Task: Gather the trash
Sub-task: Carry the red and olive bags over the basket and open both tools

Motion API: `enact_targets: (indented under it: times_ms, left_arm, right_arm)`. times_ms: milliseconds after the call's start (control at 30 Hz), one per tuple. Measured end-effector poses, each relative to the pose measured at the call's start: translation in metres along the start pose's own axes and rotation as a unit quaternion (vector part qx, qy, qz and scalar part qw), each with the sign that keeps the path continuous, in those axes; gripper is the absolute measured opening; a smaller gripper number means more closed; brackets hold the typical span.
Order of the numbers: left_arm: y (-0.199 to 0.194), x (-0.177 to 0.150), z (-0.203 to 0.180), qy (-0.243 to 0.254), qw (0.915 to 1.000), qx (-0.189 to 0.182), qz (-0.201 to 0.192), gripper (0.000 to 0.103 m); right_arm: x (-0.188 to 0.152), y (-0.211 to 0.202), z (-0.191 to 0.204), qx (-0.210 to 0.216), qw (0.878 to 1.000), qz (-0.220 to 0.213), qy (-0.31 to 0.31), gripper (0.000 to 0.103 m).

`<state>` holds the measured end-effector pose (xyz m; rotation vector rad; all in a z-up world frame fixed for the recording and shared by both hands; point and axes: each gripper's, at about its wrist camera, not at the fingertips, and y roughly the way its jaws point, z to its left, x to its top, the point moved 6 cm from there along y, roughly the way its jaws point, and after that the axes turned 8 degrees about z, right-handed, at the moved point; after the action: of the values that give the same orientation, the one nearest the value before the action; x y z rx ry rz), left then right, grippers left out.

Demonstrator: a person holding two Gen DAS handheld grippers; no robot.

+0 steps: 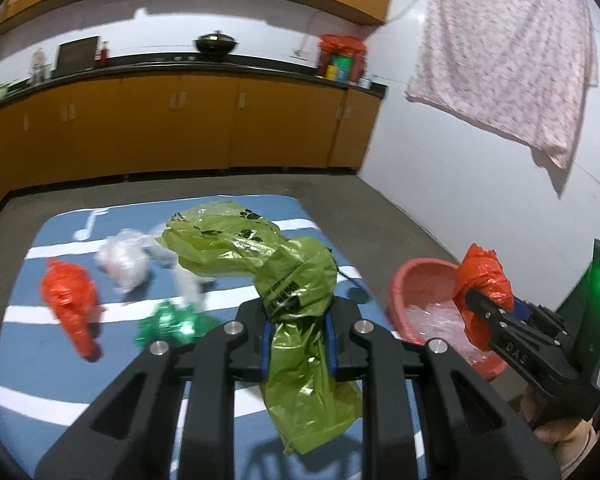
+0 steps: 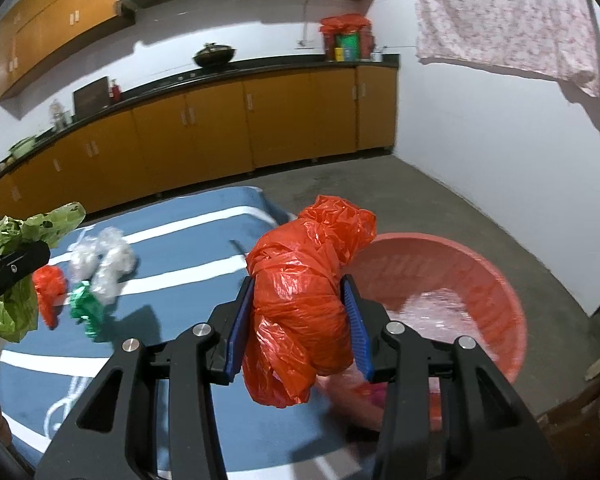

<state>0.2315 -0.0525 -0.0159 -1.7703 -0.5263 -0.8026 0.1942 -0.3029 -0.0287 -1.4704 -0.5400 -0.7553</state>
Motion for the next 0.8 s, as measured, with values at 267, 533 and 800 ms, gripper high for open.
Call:
enact_targets:
  times_ms: [267, 533, 800]
  left_arm:
    - [0.037, 0.003, -0.076, 0.056, 0.9967, -0.055, 0.020, 0.021]
    - [0.078, -0.002, -0.143, 0.102, 0.9886, -0.101, 0.045, 0.021]
    - [0.112, -0.008, -0.188, 0.133, 0.9797, -0.134, 0.068, 0.021]
  right_arm:
    - [0.005, -0.007, -0.060, -0.048, 0.998, -0.008, 0.032, 0.044]
    - [0.002, 0.000, -0.105, -0.072, 0.995, -0.005, 0.065, 0.044]
    - [0.000, 0.010, -0.132, -0.070, 0.993, 0.000, 0.093, 0.044]
